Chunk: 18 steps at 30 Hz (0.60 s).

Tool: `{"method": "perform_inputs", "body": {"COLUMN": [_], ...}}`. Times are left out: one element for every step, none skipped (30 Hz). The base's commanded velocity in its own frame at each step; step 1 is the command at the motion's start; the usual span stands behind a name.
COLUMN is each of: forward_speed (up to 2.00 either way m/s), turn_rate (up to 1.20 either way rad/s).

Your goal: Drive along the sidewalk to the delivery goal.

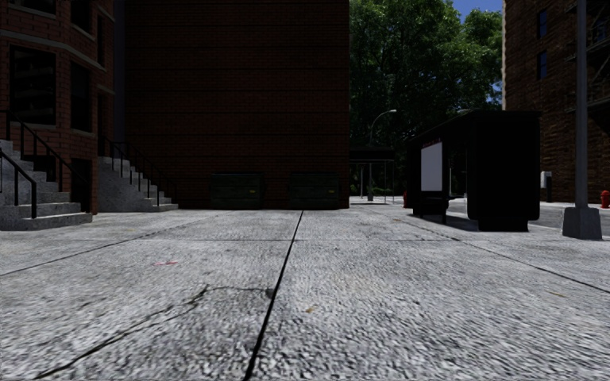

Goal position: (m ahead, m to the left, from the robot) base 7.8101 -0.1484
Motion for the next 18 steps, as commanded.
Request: {"method": "perform_inputs", "body": {"forward_speed": [2.00, 2.00, 2.00, 2.00, 2.00, 2.00, 2.00, 2.00, 2.00, 2.00, 2.00, 2.00, 2.00, 2.00, 2.00, 2.00, 2.00, 2.00], "turn_rate": [0.00, 0.00, 0.00, 0.00, 0.00, 0.00, 0.00, 0.00, 0.00, 0.00, 0.00, 0.00, 0.00, 0.00, 0.00, 0.00, 0.00, 0.00]}}
